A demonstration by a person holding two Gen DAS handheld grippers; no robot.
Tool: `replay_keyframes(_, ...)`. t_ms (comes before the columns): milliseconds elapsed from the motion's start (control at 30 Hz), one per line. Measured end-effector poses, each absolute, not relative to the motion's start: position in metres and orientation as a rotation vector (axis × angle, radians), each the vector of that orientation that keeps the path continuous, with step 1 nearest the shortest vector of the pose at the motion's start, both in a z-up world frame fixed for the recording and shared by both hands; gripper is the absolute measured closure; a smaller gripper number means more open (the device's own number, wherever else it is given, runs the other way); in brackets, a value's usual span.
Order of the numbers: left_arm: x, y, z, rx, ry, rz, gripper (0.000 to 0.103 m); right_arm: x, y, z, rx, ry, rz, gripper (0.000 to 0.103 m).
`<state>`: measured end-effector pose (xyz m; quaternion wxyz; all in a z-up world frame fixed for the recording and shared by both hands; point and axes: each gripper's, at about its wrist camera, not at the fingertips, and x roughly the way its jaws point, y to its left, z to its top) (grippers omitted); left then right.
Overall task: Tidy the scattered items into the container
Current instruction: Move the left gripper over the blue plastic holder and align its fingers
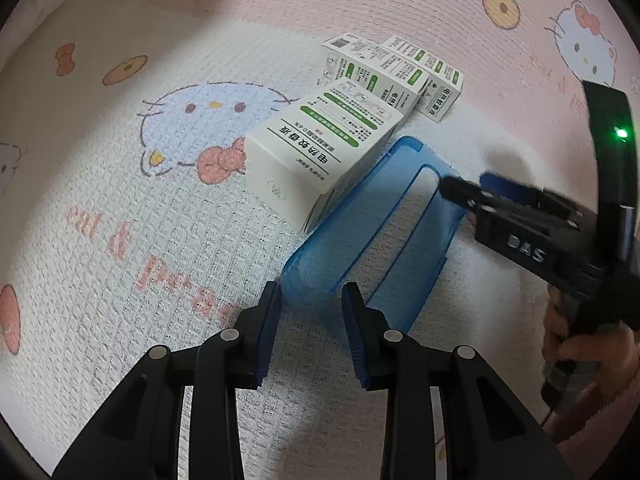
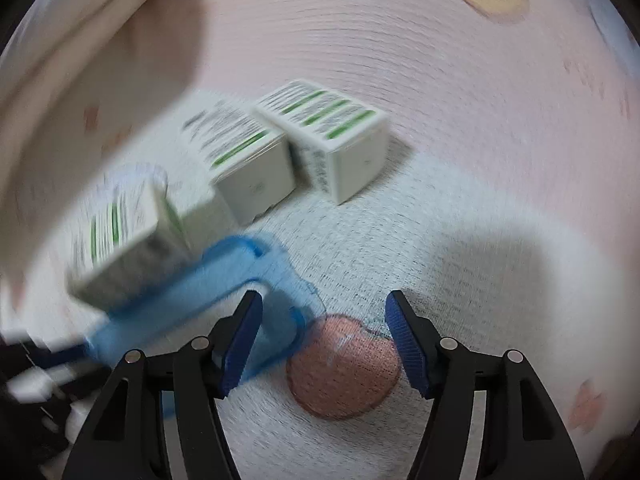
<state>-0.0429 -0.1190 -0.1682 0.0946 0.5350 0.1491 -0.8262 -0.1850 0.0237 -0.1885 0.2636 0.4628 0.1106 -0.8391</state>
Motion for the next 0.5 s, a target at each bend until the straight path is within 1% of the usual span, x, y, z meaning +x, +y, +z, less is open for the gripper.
replay_keyframes(67, -0.046, -0.114, -0.168, 1.634, 0.388, -2.504, 0.068, -0.18, 0.032, -0.188, 1.322, 0.228, -2.264, 0.057)
replay_keyframes(100, -0.048, -0.109, -0.168, 1.655, 0.365, -2.524, 0.068, -0.174, 0.036, -0.187, 1.347, 0.23, -2.268, 0.063)
replay_keyframes(133, -0.05, -0.105, -0.167, 1.668, 0.342, -2.539, 0.068, -0.165, 0.041, -0.186, 1.361, 0.252, -2.272, 0.066)
replay_keyframes(200, -0.05, -0.099, -0.167, 1.695, 0.301, -2.578, 0.068, -0.144, 0.049, -0.187, 1.361, 0.291, -2.292, 0.068)
replay_keyframes(267, -0.052, -0.087, -0.167, 1.711, 0.282, -2.602, 0.068, -0.133, 0.065, -0.188, 1.394, 0.253, -2.312, 0.068)
replay_keyframes(400, -0.063, -0.061, -0.167, 1.785, 0.255, -2.663, 0.068, -0.117, 0.107, -0.188, 1.548, -0.019, -2.301, 0.07)
replay_keyframes(500, -0.062, -0.023, -0.166, 1.853, 0.216, -2.711, 0.069, -0.099, 0.126, -0.191, 1.589, -0.117, -2.305, 0.071)
